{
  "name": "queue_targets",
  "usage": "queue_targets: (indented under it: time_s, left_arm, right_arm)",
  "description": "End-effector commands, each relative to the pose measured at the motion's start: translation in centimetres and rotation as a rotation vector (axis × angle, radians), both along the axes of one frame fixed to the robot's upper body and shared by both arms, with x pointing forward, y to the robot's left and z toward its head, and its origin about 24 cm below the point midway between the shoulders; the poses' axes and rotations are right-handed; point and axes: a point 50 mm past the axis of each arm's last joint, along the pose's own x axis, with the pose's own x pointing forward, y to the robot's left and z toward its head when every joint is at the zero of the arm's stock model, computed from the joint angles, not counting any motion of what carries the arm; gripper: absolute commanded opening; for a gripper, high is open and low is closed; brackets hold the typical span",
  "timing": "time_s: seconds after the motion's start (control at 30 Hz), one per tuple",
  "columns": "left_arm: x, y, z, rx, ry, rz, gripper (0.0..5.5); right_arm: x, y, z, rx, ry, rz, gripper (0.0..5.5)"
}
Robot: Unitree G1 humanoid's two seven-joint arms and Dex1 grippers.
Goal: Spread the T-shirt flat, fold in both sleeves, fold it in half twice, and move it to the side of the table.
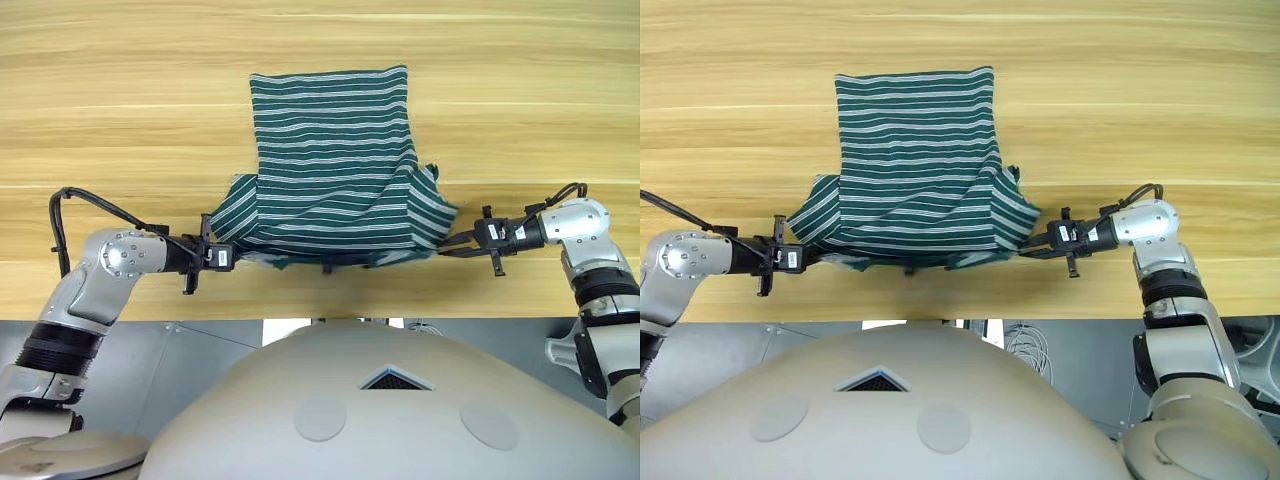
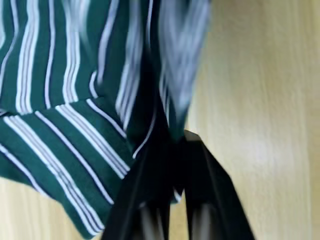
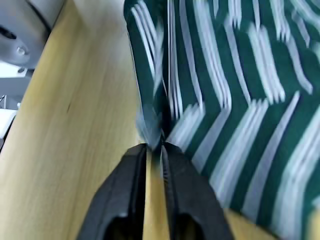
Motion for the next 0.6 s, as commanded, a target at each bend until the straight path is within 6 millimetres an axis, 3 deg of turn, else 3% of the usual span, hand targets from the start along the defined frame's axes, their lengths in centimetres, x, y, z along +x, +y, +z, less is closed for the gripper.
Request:
queue_targets:
  time_s: [0.03, 0.2, 0.27, 0.33, 0.4, 0.5, 0.6]
  left_arm:
    - [-1.4, -1.7, 1.2, -0.037, 0.004, -0.041, 0.92]
    - [-2.0, -4.5, 4.4, -0.163, -0.124, 0.005, 1.80]
    - [-1.1, -4.3, 5.6, -0.231, -0.176, 0.091, 2.21]
    - [-0.4, -3.4, 6.6, -0.297, -0.222, 0.181, 2.28]
    - [0.3, -2.3, 7.2, -0.383, -0.261, 0.300, 2.28]
    - [0.5, -0.9, 6.5, -0.614, -0.256, 0.641, 2.28]
    - [-1.1, 1.7, 4.3, -0.720, -0.248, 1.035, 2.28]
  right_arm:
    - [-0.3, -1.2, 0.4, -0.043, 0.026, 0.019, 1.39]
    - [0.9, -0.9, 2.1, 0.045, -0.024, 0.004, 2.35]
    - [3.1, 0.2, 3.2, 0.150, -0.104, -0.078, 2.77]
    - [5.8, 1.8, 4.5, 0.272, -0.188, -0.197, 3.13]
    - [7.3, 3.6, 5.3, 0.363, -0.222, -0.281, 3.13]
    - [8.1, 6.1, 5.3, 0.387, -0.221, -0.375, 3.13]
    - [8.7, 8.6, 3.8, 0.277, -0.187, -0.475, 3.13]
